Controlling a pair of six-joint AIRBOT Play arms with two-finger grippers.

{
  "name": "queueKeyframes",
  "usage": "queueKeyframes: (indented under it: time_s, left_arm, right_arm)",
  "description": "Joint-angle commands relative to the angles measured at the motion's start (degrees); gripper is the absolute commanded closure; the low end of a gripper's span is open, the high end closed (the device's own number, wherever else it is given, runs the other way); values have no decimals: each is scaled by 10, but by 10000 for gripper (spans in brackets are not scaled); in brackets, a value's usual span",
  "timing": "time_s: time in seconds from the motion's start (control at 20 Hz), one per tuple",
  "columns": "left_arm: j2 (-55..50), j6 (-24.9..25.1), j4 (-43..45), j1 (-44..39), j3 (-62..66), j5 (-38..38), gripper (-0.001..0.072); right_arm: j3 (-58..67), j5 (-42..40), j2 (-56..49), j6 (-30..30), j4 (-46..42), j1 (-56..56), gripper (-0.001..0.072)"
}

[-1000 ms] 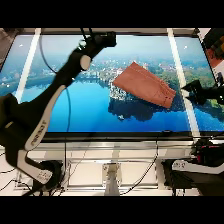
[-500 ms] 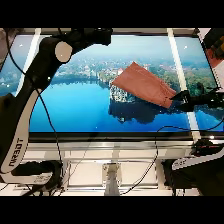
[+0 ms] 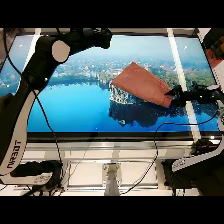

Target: Fold the clothes and pants, and hang the long-sleeved shirts on hangers.

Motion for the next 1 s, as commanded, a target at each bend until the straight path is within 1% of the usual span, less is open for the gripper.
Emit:
queueKeyframes:
  time_s: [0.0, 0.05, 0.1, 0.15, 0.25, 0.3, 0.4, 0.5, 0.65, 0.75, 0.95]
  left_arm:
    - [0, 0, 0, 0, 0, -6, 171]
    - [0, 0, 0, 0, 0, -6, 171]
    - [0, 0, 0, 0, 0, -6, 171]
    - [0, 0, 0, 0, 0, -6, 171]
    - [0, 0, 0, 0, 0, -6, 171]
    - [0, 0, 0, 0, 0, -6, 171]
    - [0, 0, 0, 0, 0, -6, 171]
    - [0, 0, 0, 0, 0, -6, 171]
    - [0, 0, 0, 0, 0, -6, 171]
    - [0, 0, 0, 0, 0, -6, 171]
    - [0, 0, 0, 0, 0, -6, 171]
  right_arm:
    - [7, -5, -1, 13, 6, 24, 472]
    - [16, 9, -1, 13, 13, 24, 665]
    - [29, 27, 0, 13, 22, 21, 700]
    - [50, 43, 1, 13, 34, 17, 702]
    - [104, 44, 4, 18, 58, 2, 703]
    - [138, 40, 4, 34, 57, -9, 703]
    - [199, 12, 4, 89, 44, -47, 703]
    - [234, -1, 4, 136, 34, -93, 703]
    - [261, 15, 6, 152, 13, -179, 703]
    - [261, 50, 16, 166, -43, -236, 703]
    - [261, 155, 43, 208, -219, -322, 703]
